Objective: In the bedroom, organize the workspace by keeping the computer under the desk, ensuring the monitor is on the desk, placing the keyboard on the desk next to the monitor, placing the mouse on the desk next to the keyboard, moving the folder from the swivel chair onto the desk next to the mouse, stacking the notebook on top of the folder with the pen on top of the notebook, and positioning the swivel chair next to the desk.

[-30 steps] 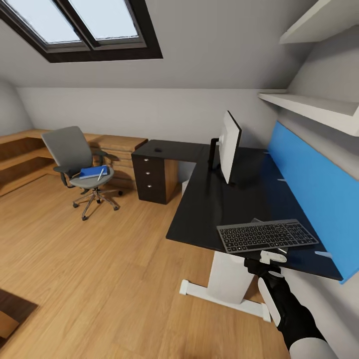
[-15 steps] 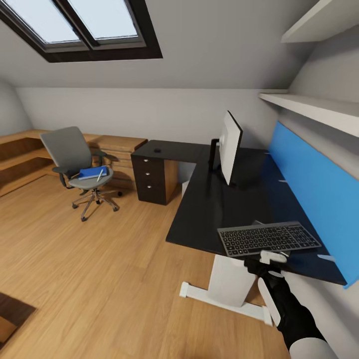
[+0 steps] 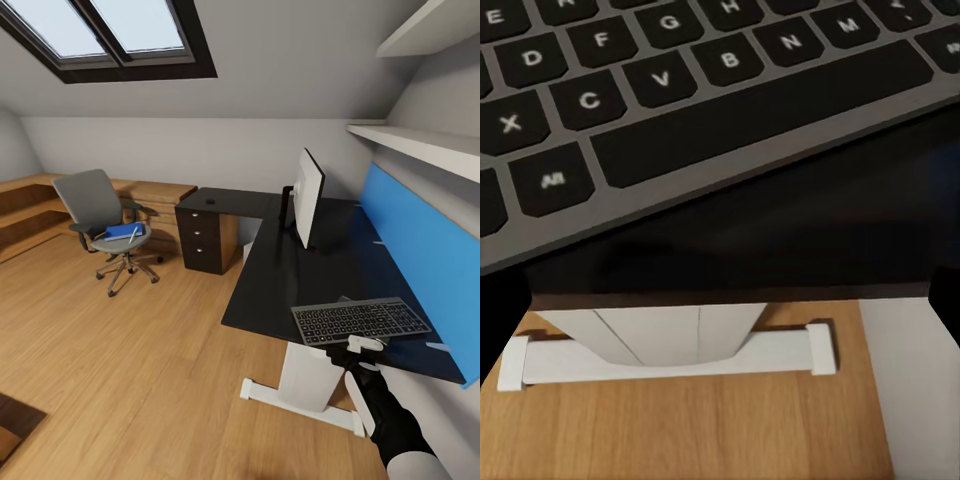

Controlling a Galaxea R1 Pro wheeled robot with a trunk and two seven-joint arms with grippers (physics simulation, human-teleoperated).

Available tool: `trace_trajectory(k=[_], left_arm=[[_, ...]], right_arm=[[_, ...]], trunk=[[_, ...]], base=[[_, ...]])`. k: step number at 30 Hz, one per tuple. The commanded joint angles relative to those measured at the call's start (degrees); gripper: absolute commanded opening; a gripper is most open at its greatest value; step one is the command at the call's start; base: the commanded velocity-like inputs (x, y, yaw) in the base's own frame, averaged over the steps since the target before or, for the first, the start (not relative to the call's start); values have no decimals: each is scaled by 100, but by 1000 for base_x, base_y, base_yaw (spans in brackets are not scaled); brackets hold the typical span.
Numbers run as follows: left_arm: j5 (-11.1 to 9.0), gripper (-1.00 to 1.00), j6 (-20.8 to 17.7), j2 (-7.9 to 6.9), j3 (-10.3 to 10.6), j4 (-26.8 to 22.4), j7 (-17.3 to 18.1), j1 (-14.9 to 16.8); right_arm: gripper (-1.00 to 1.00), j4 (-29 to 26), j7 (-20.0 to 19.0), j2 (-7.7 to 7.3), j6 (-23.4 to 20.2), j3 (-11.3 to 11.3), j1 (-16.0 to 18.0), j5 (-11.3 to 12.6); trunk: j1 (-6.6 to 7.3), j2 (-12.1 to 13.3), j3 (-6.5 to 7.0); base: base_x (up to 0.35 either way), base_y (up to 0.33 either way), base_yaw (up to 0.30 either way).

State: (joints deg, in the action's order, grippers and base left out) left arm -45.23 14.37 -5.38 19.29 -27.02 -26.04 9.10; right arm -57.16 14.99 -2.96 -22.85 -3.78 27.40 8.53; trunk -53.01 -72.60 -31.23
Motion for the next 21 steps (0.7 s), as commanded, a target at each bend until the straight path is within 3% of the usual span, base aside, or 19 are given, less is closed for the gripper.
trace_trajectory(k=[1, 21], left_arm=[[-56, 100, 31, -7, 49, -5, -33, 4], [-56, 100, 31, -15, 33, -5, -41, 4]], right_arm=[[100, -10, 39, -2, -19, 8, 3, 60], [100, -6, 39, 5, -19, 24, 3, 57]], trunk=[[0, -3, -6], [0, -3, -6]], base=[[0, 0, 0], [56, 0, 0]])
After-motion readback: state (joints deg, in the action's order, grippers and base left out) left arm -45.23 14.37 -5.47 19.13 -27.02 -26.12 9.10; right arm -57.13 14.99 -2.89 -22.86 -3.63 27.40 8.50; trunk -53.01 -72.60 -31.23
